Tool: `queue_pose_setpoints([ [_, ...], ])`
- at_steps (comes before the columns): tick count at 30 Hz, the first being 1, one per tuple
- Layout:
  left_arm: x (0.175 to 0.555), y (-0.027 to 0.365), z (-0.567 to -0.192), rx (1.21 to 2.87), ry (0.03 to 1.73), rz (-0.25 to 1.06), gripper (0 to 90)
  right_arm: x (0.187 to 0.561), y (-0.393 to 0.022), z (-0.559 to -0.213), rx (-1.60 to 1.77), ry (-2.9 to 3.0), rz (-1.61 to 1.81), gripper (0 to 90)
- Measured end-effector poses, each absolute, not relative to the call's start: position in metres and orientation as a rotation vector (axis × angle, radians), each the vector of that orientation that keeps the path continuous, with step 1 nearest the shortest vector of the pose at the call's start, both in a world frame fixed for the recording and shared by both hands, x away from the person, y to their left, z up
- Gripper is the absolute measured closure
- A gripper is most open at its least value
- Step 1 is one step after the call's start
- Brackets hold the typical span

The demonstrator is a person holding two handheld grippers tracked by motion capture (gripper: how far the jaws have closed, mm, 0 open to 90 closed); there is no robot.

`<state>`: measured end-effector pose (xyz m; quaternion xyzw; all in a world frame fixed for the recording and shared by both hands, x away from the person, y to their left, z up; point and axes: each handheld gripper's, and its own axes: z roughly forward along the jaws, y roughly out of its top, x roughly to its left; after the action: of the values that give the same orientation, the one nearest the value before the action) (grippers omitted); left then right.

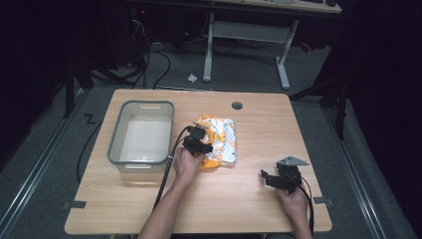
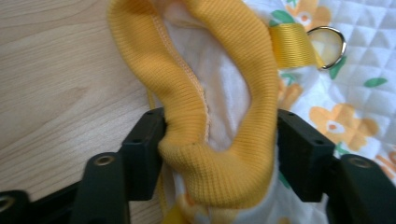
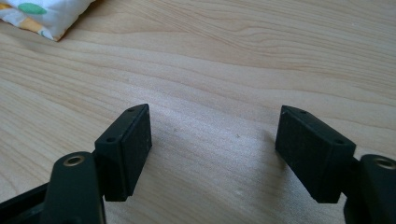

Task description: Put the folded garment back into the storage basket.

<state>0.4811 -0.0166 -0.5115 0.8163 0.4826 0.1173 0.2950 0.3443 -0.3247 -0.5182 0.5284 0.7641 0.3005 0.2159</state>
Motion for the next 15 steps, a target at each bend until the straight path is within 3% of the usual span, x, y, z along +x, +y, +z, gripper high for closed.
queue_pose_setpoints([
  [8, 0.4806, -0.0180, -0.5099, 2.173, 1.255, 0.262, 65.4, 0.3443, -0.3247, -0.5182, 1.464, 2.118, 0.833, 27.2],
  [15, 0.4809, -0.0162, -0.5081, 2.167, 1.243, 0.234, 73.3, 0.3444, -0.3247, -0.5182, 1.463, 2.119, 0.834, 27.2],
])
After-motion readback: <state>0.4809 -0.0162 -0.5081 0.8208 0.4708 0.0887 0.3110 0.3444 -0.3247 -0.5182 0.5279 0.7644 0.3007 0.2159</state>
